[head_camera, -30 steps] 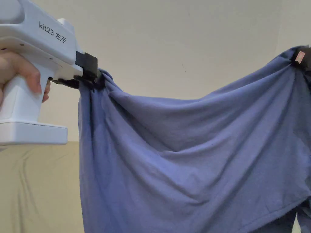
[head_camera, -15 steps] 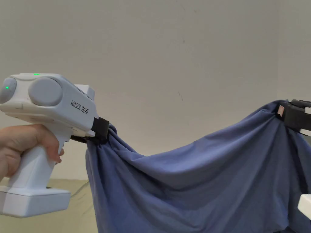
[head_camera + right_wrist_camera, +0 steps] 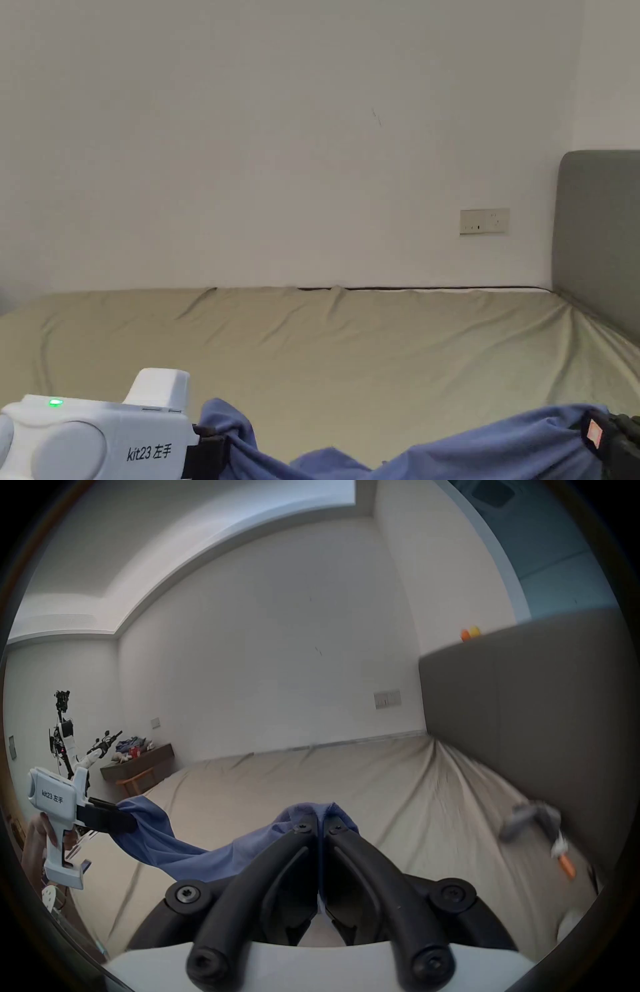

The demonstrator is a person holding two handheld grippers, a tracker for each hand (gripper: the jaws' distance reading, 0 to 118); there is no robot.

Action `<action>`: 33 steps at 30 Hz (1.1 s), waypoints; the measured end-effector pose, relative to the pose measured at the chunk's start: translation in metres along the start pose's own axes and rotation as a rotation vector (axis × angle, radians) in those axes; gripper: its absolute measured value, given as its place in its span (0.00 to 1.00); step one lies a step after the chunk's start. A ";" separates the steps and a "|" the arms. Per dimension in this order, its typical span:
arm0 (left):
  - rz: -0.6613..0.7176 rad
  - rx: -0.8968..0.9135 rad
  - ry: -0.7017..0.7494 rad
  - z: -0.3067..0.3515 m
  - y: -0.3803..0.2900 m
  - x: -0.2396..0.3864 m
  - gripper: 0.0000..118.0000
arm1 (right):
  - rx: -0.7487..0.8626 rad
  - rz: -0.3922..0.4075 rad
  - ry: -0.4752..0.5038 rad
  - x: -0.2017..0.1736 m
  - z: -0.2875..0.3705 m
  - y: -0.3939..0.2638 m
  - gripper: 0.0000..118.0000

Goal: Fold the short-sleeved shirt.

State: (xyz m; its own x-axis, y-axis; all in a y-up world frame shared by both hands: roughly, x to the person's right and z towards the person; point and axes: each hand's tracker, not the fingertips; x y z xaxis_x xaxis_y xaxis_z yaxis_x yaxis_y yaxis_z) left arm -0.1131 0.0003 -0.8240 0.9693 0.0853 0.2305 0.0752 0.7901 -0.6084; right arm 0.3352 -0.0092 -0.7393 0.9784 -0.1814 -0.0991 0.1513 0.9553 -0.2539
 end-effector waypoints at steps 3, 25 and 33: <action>-0.014 -0.013 0.023 0.030 -0.065 0.008 0.08 | -0.074 -0.014 -0.026 -0.004 0.051 -0.047 0.01; 0.219 -0.275 0.068 0.041 -0.246 0.008 0.37 | -0.473 -0.014 -0.121 -0.004 0.139 -0.180 0.24; 0.342 -0.280 0.090 0.069 -0.216 0.010 0.88 | -0.339 0.024 -0.110 -0.017 0.155 -0.142 0.73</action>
State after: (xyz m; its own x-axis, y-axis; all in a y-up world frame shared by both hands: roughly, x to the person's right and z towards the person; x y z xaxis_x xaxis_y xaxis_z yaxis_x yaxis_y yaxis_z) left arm -0.1353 -0.1278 -0.6377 0.9650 0.2501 -0.0790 -0.2047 0.5300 -0.8229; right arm 0.3191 -0.1059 -0.5526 0.9932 -0.1161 -0.0095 0.0910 0.8239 -0.5593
